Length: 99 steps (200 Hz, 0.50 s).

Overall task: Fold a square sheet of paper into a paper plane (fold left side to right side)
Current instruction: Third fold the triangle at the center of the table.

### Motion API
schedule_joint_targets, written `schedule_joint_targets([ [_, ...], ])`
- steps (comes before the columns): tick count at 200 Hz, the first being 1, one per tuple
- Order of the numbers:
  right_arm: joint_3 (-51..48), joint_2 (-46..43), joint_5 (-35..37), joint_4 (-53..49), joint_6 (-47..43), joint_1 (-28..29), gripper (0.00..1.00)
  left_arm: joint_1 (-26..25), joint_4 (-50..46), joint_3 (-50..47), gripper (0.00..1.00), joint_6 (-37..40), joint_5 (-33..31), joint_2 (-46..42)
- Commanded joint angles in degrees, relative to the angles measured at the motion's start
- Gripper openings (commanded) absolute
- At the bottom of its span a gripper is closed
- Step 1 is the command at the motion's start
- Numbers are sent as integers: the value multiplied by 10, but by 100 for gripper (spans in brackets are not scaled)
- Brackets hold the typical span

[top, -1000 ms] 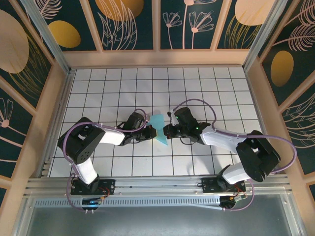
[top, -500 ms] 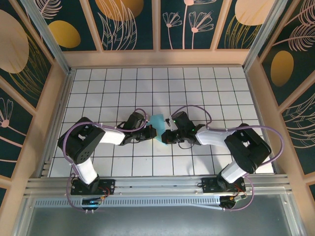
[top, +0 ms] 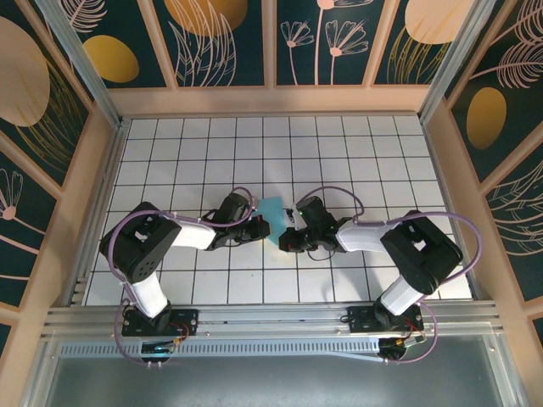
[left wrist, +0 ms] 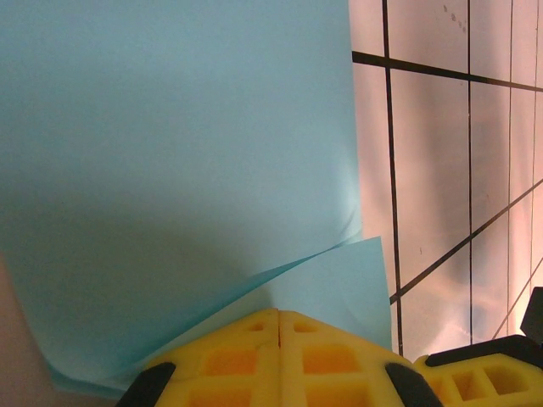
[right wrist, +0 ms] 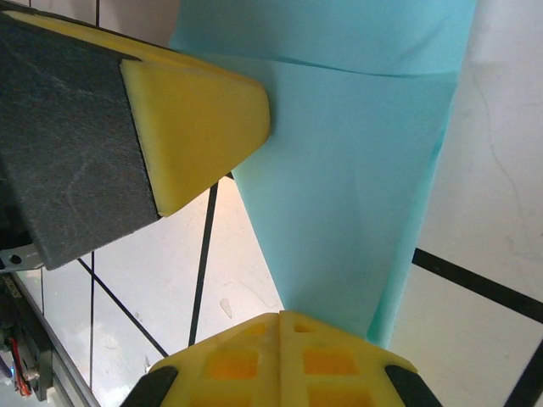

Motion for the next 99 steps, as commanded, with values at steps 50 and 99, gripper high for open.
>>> schedule_joint_targets([
  [50,-5,9,12,-6,8,5,0,1,-65,-5,0,7,-65,36],
  [99,9,0,37,-37,-9,5,0,1,-65,-3,0,7,-64,38],
])
